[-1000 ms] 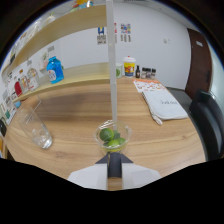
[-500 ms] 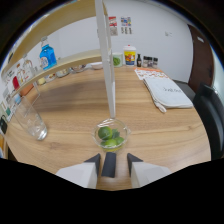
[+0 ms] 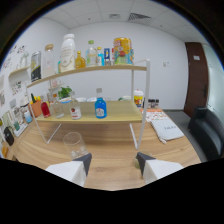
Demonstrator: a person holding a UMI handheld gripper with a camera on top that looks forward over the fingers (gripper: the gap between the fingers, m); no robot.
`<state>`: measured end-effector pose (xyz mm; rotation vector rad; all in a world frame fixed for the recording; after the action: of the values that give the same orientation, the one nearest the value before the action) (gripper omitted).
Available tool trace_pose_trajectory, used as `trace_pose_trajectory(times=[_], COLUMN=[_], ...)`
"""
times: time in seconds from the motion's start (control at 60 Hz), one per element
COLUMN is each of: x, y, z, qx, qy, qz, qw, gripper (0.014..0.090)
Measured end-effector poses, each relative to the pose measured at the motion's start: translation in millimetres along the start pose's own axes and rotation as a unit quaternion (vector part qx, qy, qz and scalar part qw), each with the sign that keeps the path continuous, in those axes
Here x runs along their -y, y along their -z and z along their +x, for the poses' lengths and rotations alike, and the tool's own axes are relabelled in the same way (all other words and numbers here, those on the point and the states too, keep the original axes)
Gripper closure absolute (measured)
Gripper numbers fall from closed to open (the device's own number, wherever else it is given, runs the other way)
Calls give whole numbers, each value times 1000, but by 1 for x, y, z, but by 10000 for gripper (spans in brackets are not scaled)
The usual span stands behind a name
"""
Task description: Make me a cup of Mojito.
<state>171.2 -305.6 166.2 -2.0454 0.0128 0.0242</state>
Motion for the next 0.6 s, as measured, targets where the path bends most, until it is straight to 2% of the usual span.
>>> trace_pose_trajectory(times=[0.117, 0.2, 0.217, 0.233, 0.25, 0.267, 0.383, 0.6], x=[-1, -14, -18, -20, -23, -26, -33, 23], y=[17, 21, 22, 22, 21, 20, 17, -6], z=[-57, -93, -99, -104, -109, -113, -132, -139], qx=[3, 10, 11, 11, 10, 9, 4, -3], qy=[9, 11, 11, 12, 13, 15, 30, 28], qz=[13, 1, 0, -3, -5, -8, -28, -1], qw=[1000, 1000, 1000, 1000, 1000, 1000, 999, 1000], gripper=[191, 185, 188, 226, 186, 185, 189, 184])
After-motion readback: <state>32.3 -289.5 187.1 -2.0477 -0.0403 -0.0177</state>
